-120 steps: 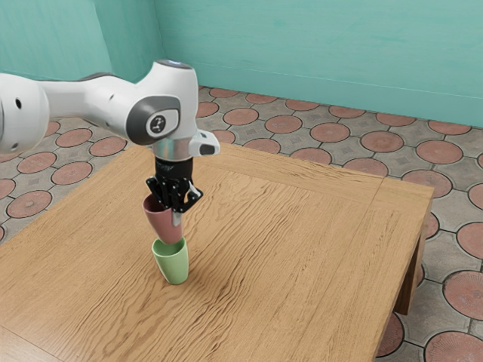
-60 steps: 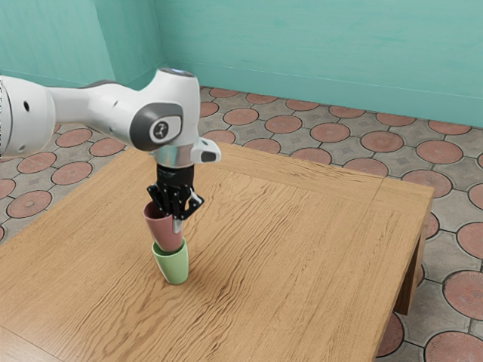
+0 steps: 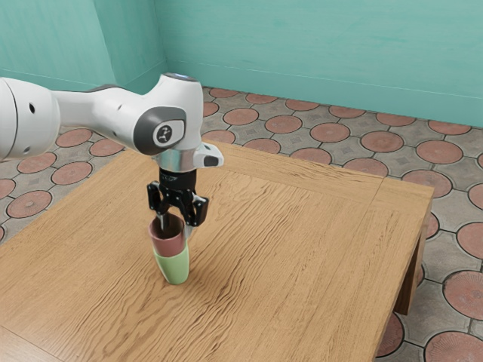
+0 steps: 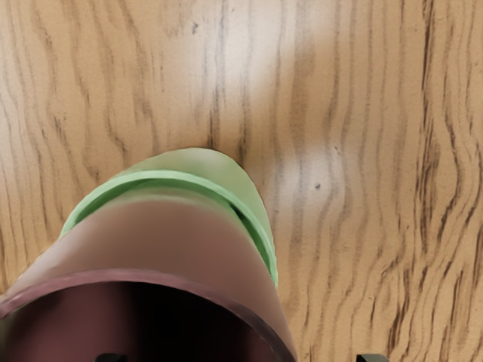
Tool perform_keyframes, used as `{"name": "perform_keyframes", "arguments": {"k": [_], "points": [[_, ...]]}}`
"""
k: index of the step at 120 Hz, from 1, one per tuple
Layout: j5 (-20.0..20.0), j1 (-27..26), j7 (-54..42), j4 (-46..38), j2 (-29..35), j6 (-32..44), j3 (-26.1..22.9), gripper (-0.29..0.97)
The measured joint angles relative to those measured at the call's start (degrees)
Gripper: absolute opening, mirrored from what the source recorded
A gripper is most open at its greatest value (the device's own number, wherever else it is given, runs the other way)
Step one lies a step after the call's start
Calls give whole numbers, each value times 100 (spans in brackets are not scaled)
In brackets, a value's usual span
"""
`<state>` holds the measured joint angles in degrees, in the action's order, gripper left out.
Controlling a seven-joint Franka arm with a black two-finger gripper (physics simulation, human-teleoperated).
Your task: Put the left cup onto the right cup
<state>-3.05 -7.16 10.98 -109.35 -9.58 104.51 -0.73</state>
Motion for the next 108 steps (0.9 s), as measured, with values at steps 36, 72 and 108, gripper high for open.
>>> {"name": "perform_keyframes", "arguments": {"k": [36, 72, 108], "points": [[-67, 1, -22, 347, 176, -138, 6, 62], [-99, -10, -103, 1044, 324, -602, 172, 66], [-7, 169, -704, 1907, 345, -1049, 594, 68]]}}
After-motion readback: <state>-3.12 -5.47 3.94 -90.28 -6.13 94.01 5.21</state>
